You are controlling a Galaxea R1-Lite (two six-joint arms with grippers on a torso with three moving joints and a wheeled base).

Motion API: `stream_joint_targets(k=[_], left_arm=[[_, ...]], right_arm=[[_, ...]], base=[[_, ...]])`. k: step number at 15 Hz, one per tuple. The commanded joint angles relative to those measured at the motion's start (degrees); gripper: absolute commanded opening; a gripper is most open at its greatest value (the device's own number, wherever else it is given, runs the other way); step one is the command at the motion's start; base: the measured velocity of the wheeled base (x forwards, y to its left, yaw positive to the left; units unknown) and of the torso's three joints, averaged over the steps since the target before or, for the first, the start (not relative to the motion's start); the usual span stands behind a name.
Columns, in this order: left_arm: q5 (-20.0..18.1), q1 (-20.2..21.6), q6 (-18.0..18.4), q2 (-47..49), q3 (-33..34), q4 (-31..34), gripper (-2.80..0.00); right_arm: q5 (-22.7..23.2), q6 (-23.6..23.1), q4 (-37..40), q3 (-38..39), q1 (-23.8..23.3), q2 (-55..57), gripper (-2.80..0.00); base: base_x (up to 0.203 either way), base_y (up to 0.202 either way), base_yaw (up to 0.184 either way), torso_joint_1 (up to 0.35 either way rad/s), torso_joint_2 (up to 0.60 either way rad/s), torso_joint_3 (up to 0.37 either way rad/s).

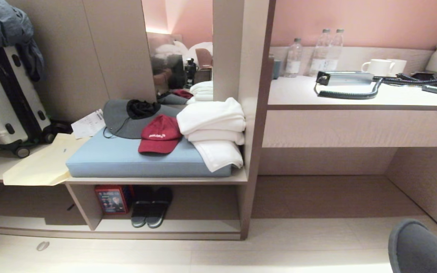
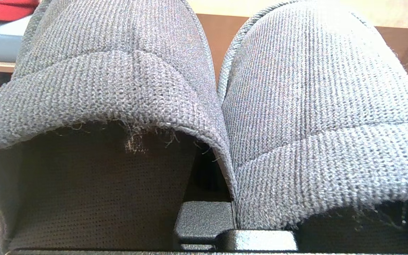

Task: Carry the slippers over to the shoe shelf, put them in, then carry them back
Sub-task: Place the slippers on the floor

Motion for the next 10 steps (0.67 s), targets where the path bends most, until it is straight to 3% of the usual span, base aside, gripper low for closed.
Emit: stream_joint_targets(k=[1,10], left_arm=[[0.0,0.0,0.0,0.1,0.0,0.0,-2.80],[0.0,0.0,0.0,0.1,0.0,0.1,-2.80]], right_arm=[[0.0,0.0,0.0,0.1,0.0,-0.1,-2.80],[0.0,0.0,0.0,0.1,0.0,-0.1,-2.80]], base=[[0.000,-0.193,0.006,-0.002,0.00,0.000],[0.000,-0.197,0.003,0.001,0.00,0.002]])
